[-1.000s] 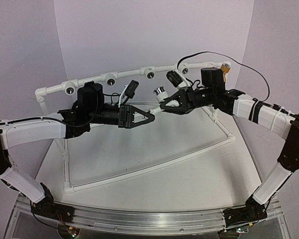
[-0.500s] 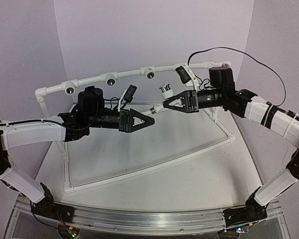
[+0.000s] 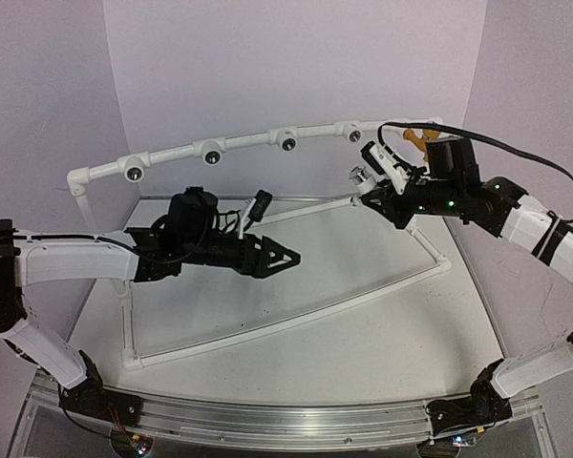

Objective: Install the water faucets
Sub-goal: Hold the pipe with the faucet installed at the center of the board.

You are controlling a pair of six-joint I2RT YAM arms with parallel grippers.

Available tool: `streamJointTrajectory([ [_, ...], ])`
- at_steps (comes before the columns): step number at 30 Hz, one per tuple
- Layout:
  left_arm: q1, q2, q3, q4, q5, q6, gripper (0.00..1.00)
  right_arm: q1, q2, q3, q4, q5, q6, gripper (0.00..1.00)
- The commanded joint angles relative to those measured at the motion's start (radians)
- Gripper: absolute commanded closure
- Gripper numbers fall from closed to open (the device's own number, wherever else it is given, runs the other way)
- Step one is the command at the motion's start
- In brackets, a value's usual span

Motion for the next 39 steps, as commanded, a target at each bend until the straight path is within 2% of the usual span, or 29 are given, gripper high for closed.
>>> streamJointTrajectory([
  [1, -0.087, 0.143, 0.079, -0.176, -0.195, 0.166, 0.21, 0.001, -0.053, 0.000, 0.020, 0.205, -0.341, 1.00],
  [5, -0.129, 0.296, 0.180, -0.277, -0.271, 0.277, 0.23, 0.002, -0.035, 0.021, 0.046, 0.255, -0.570, 1.00],
  [11, -0.137, 0.460, 0.288, -0.348, -0.283, 0.398, 0.21, -0.002, -0.036, -0.024, 0.268, 0.313, -0.835, 1.00],
  [19, -0.150, 0.593, 0.366, -0.408, -0.272, 0.509, 0.23, -0.002, -0.034, -0.015, 0.274, 0.289, -0.808, 1.00],
  [26, -0.152, 0.655, 0.349, -0.410, -0.393, 0.622, 0.43, -0.005, -0.019, -0.062, 0.344, 0.309, -0.929, 1.00],
  [28, -0.151, 0.660, 0.328, -0.410, -0.412, 0.660, 0.51, -0.006, -0.037, -0.110, 0.449, 0.287, -0.981, 1.00],
  [32, -0.151, 0.665, 0.285, -0.406, -0.416, 0.704, 0.80, -0.007, -0.058, -0.237, 0.674, 0.250, -1.161, 1.00],
  [36, -0.151, 0.680, 0.249, -0.392, -0.410, 0.709, 0.94, -0.007, -0.039, -0.325, 0.922, 0.246, -1.341, 1.00],
  [37, -0.151, 0.685, 0.242, -0.387, -0.404, 0.706, 0.98, -0.007, -0.036, -0.327, 0.945, 0.239, -1.352, 1.00],
  [39, -0.151, 0.690, 0.227, -0.380, -0.381, 0.693, 1.00, -0.008, -0.030, -0.320, 0.968, 0.219, -1.357, 1.00],
])
